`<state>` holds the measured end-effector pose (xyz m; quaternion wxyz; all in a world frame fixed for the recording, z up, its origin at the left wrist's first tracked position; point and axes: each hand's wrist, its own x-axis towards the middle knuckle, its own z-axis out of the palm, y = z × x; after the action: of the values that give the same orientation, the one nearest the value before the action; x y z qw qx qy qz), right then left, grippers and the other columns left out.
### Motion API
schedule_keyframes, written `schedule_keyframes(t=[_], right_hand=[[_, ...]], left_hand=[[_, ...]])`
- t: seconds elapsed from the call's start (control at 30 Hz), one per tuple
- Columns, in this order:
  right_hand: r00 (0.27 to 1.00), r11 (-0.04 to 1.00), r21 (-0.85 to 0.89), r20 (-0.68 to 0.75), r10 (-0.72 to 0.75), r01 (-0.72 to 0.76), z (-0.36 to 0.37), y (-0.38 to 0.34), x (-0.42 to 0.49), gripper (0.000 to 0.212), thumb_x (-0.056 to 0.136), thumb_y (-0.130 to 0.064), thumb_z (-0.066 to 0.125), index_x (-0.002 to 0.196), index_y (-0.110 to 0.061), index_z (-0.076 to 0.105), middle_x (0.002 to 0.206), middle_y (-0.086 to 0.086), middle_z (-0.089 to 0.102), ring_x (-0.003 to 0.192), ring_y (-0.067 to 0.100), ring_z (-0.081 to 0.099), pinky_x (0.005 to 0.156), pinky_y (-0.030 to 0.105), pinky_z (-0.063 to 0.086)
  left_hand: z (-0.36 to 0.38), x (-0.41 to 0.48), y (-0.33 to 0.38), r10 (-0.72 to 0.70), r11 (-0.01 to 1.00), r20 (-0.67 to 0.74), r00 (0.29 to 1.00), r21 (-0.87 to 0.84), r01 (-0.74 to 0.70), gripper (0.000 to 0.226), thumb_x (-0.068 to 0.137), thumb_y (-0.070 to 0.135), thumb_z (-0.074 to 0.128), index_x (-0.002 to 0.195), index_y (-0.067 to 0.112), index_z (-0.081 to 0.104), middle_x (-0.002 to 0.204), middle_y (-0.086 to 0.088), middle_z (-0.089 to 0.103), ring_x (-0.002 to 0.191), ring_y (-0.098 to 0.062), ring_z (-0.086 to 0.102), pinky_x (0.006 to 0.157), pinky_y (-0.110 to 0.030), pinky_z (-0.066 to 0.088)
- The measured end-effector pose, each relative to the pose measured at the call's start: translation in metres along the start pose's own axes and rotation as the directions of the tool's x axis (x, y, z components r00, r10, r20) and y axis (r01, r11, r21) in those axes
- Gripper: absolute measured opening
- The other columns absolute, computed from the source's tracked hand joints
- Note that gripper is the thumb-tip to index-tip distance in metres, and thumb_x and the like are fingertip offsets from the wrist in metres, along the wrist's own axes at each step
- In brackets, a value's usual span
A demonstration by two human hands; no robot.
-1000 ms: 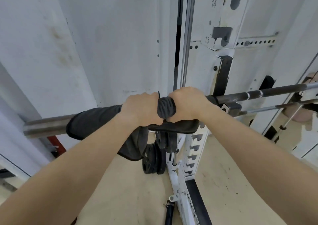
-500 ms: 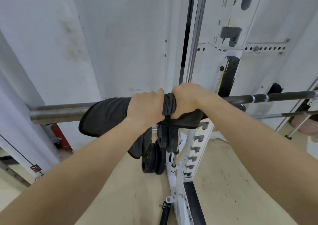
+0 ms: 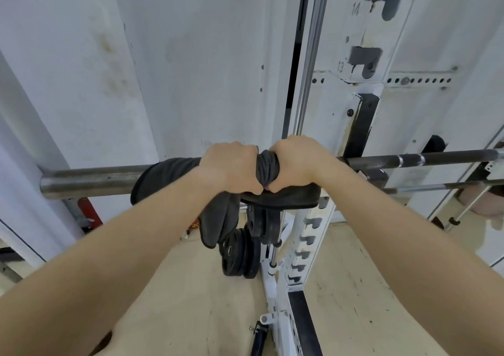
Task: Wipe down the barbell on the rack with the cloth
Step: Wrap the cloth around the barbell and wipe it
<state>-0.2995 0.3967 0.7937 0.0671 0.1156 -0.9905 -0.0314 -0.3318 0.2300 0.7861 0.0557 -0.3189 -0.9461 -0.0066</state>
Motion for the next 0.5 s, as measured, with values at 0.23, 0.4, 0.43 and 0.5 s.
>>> schedule_keyframes(t=[0.23, 0.4, 0.43, 0.5], right_hand=[[0.996, 0.999, 0.052, 0.09, -0.012, 0.008, -0.006, 0.002, 0.007, 0.045, 0.057, -0.064, 0.077, 0.075, -0.026, 0.061, 0.065, -0.008, 0.061, 0.064, 0.016, 0.06, 0.06, 0.03, 0.052], [0.999, 0.981, 0.195, 0.033, -0.005, -0.001, -0.007, 0.004, -0.001, 0.041, 0.058, -0.062, 0.083, 0.069, -0.034, 0.055, 0.066, -0.01, 0.06, 0.064, 0.01, 0.057, 0.061, 0.028, 0.047], [0.995, 0.978, 0.21, -0.101, 0.013, 0.008, 0.003, 0.004, -0.011, 0.041, 0.06, -0.062, 0.081, 0.071, -0.032, 0.057, 0.068, -0.01, 0.06, 0.066, 0.011, 0.057, 0.063, 0.029, 0.047], [0.944, 0.981, 0.187, -0.329, 0.017, 0.048, 0.023, 0.004, -0.026, 0.046, 0.063, -0.061, 0.078, 0.086, -0.023, 0.065, 0.078, -0.005, 0.062, 0.075, 0.017, 0.059, 0.071, 0.032, 0.047]], left_hand=[[-0.005, 0.008, -0.002, -0.024, 0.99, 0.163, 0.986, -0.134, 0.046, 0.044, 0.062, 0.052, 0.075, 0.085, 0.02, 0.055, 0.075, 0.004, 0.06, 0.07, -0.018, 0.061, 0.062, -0.033, 0.05], [0.009, -0.009, 0.006, 0.037, 0.992, -0.181, 0.983, 0.124, -0.015, 0.047, 0.071, 0.054, 0.066, 0.101, 0.02, 0.051, 0.074, 0.006, 0.051, 0.068, -0.021, 0.056, 0.059, -0.033, 0.042], [0.003, -0.003, 0.003, 0.029, 0.999, -0.063, 0.998, 0.048, -0.026, 0.048, 0.069, 0.054, 0.068, 0.1, 0.021, 0.052, 0.078, 0.005, 0.055, 0.072, -0.02, 0.059, 0.062, -0.033, 0.046], [-0.012, 0.01, -0.003, 0.008, 0.987, 0.229, 0.973, -0.156, 0.029, 0.048, 0.062, 0.051, 0.076, 0.094, 0.021, 0.056, 0.085, 0.003, 0.063, 0.078, -0.019, 0.063, 0.071, -0.036, 0.055]])
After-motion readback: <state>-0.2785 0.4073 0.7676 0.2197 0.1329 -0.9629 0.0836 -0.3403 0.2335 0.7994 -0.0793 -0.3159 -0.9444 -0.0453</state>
